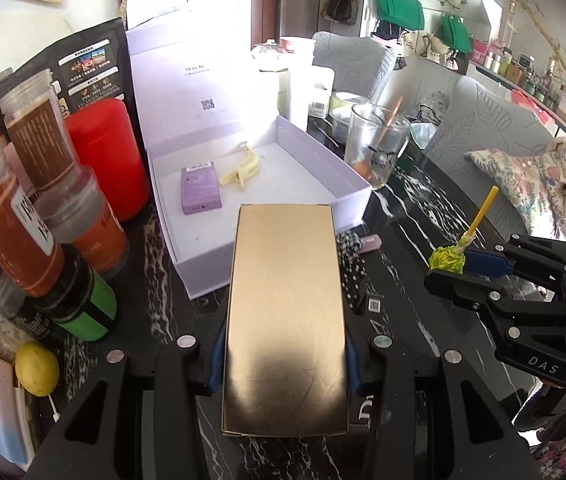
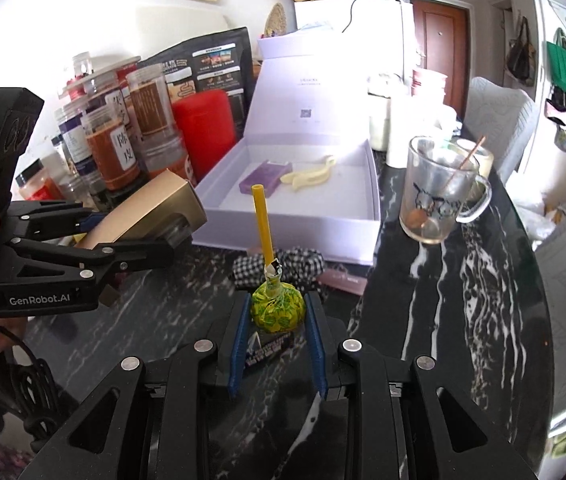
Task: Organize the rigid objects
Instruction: 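Carry the gold box and green ball toy over the open white box with both tools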
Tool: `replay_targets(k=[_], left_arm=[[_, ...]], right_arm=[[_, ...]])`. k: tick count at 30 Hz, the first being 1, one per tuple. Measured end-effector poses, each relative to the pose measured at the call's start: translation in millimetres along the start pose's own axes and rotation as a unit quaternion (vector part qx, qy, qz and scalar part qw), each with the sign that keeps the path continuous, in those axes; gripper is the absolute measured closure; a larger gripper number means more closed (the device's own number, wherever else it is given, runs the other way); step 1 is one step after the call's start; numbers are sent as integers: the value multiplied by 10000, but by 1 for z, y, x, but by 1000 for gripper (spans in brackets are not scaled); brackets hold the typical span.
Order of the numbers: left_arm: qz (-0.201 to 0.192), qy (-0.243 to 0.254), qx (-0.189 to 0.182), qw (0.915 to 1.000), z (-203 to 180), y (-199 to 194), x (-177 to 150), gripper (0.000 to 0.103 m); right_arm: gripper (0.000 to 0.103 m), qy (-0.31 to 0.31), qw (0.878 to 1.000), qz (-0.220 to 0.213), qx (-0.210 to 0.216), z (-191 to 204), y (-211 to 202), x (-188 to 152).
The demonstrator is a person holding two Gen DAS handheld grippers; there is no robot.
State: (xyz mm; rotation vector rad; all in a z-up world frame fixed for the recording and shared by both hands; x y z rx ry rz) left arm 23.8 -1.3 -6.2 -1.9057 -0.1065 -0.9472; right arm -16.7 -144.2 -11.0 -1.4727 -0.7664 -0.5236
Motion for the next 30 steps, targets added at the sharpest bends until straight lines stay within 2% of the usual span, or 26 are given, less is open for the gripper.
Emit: replay_targets(k=[19,30], left_arm=[[-310,12,106,9995,23,12,70,59],[-566,38,211,9982,42,26,115,59]], right_arm=[[77,-336,9988,-327,159,3,29,79],[77,-539,9967,-603,-48,-6,51,124]])
Point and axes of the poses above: each gripper's, at about its wrist camera, not at the fingertips, and y roughly the way its jaws point, z to its left, x to its top, the point moved 3 cm from there along y, roughly the way its jaws point, and after that the axes turned 14 degrees about -x, right-handed, at the moved point
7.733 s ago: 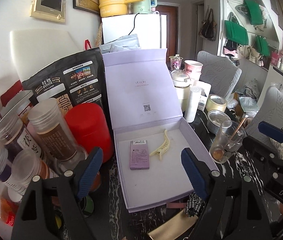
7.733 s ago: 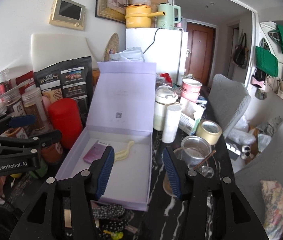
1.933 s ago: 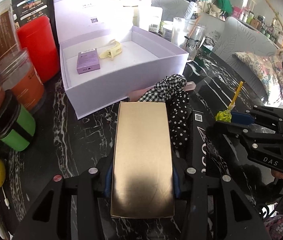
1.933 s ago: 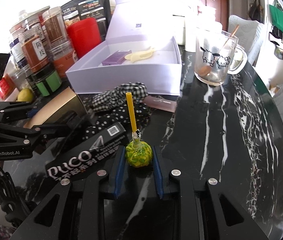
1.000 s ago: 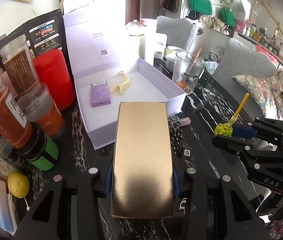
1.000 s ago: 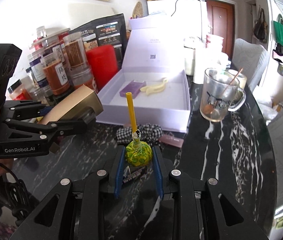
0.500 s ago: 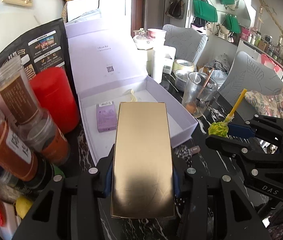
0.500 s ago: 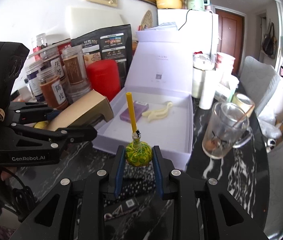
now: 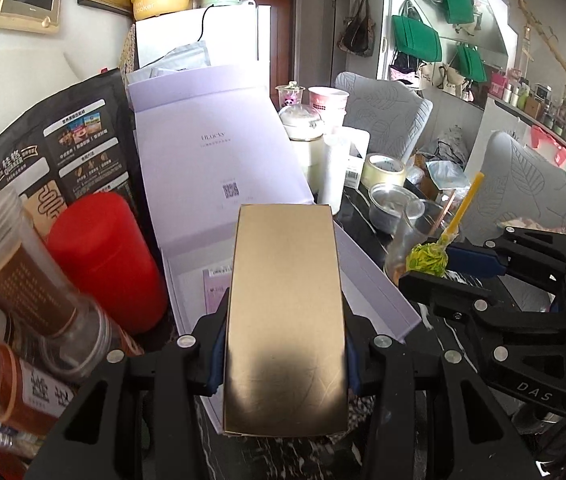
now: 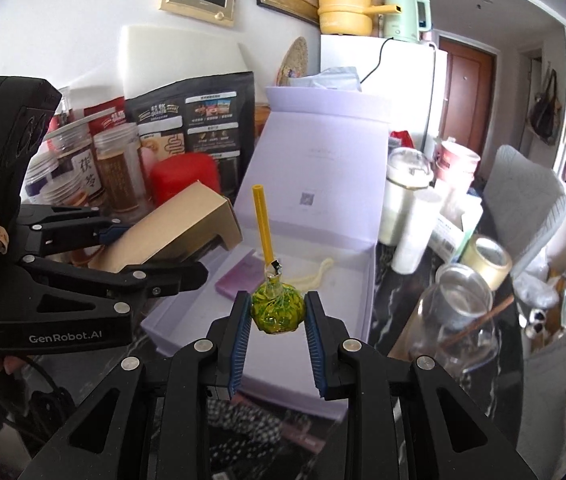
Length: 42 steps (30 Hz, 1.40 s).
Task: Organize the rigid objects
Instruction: 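Carry the gold box and green ball toy over the open white box with both tools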
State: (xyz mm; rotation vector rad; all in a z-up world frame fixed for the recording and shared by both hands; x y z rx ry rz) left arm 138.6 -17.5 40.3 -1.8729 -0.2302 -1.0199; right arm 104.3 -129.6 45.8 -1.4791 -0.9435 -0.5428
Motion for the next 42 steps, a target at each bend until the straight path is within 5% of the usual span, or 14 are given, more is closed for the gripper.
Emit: replay_targets(k=[22,42], left_arm=[[-64,-573,44,9983,54,71,41,59],[785,-751,569,9924,84,134,18,59]], right_arm=[[76,201,9994,39,-261,-29,83,47],[76,138,9965,770,-295,-27,140,26]])
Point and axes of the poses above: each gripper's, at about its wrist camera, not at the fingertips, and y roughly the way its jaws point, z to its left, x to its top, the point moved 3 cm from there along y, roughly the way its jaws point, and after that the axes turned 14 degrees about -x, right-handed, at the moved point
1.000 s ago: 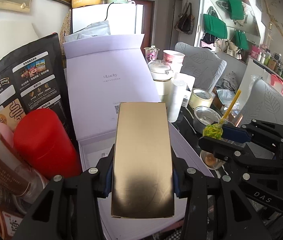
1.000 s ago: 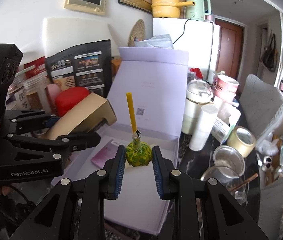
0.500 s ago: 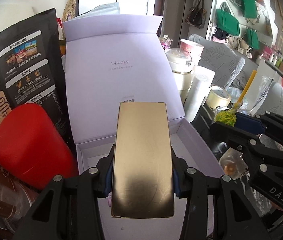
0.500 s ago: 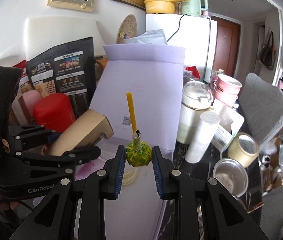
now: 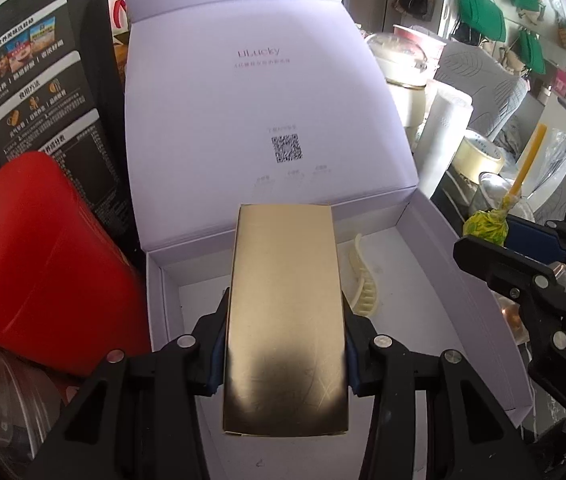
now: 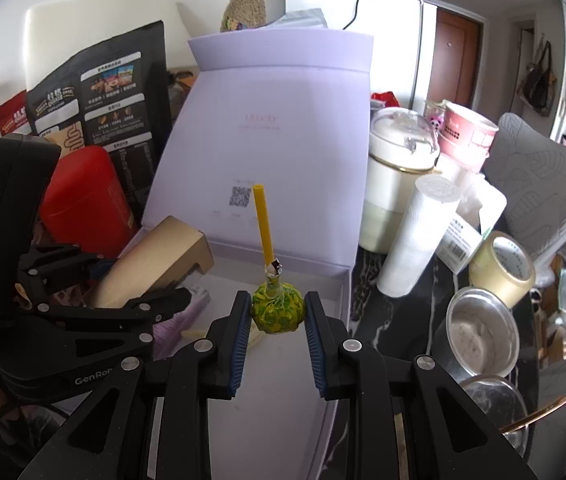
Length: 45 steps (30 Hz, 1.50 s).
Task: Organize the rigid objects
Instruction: 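Carry the gold box and green ball toy over the open white box with both tools, then open the left tool to drop the gold box while the right releases the ball toy inside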
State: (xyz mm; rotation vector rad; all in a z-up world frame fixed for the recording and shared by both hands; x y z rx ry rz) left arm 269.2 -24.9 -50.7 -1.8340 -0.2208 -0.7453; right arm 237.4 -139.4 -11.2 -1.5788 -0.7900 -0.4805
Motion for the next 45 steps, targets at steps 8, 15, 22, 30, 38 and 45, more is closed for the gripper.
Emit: replay_targets(k=[8,15,22,30,38,45], left_arm=[[219,-127,68,9997,8,15,-6,59],[366,-189,126,9991,11,26,-6,59],[443,-203,209,9986,10,31,-1,58],[113,-198,443,9988,7,13,9,16],[-24,-165,450,9988,4,-8,8,16],[-146,-159,412,9989,3,-26,9,16]], right_arm=[[76,-24,9998,205,69,3,13,-6],[76,6,9995,298,130,5,19,-8],[73,23,9996,248,96,4,17,-7],[63,90,9997,239,-4,1,13,-6],[63,110,9999,110,13,-1,-2,-2],[63,130,9999,-52,13,1,-17,4]])
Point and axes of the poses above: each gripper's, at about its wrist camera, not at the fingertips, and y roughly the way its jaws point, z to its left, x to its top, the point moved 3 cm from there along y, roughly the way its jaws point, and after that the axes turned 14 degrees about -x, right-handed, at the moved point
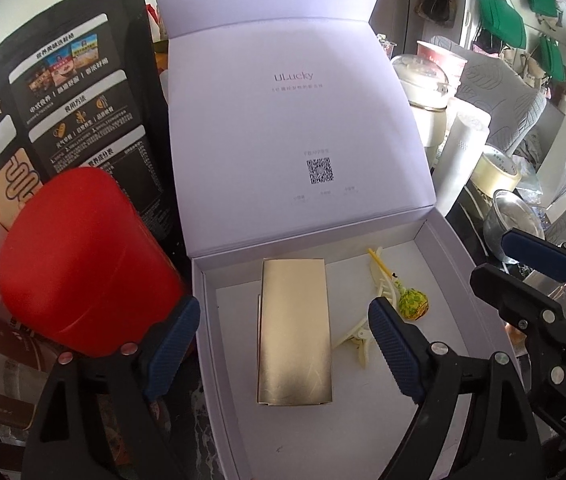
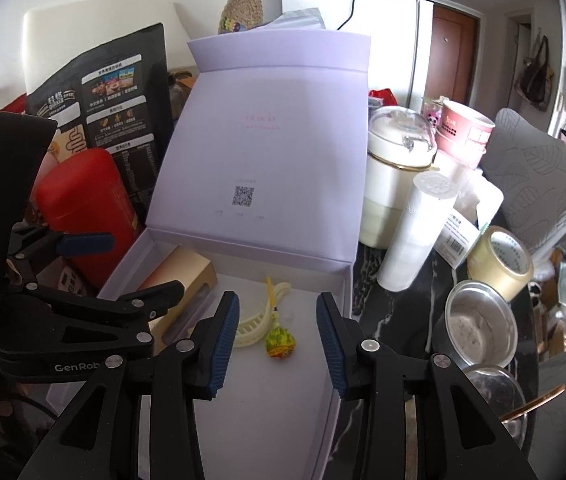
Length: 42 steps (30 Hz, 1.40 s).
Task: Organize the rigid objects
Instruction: 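Open the left tool to drop the gold box while the right releases the ball toy inside, then withdraw both tools from the white box toward the scrunchies and lip gloss items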
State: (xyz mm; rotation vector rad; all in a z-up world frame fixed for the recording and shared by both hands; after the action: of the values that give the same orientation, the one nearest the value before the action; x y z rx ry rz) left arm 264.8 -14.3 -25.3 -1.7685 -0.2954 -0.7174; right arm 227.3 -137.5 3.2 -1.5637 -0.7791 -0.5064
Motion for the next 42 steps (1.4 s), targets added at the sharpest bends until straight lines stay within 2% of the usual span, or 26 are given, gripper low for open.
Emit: replay_targets(k=[19,24,27,30,42], left_arm=[[-630,302,-152,9974,-39,-81,3,16],[-769,372,-99,9963,-46,-101,0,16],[-832,387,-86,9957,-50,-111,-4,16],[-883,416,-72,9952,-53,-120,-9,16],[-939,413,-45,9947,-58,-148,-40,16]], right_arm=[[63,160,9982,-550,-178,-14,-82,4],[59,195,9972,-683,-211,-17,-104,0],[58,221,9967,-745,-253,-18,-116,-3],[52,261,9962,-797,-237,-19,-127,-7],[49,290,9956,-848,-260,-11,-159,-34]])
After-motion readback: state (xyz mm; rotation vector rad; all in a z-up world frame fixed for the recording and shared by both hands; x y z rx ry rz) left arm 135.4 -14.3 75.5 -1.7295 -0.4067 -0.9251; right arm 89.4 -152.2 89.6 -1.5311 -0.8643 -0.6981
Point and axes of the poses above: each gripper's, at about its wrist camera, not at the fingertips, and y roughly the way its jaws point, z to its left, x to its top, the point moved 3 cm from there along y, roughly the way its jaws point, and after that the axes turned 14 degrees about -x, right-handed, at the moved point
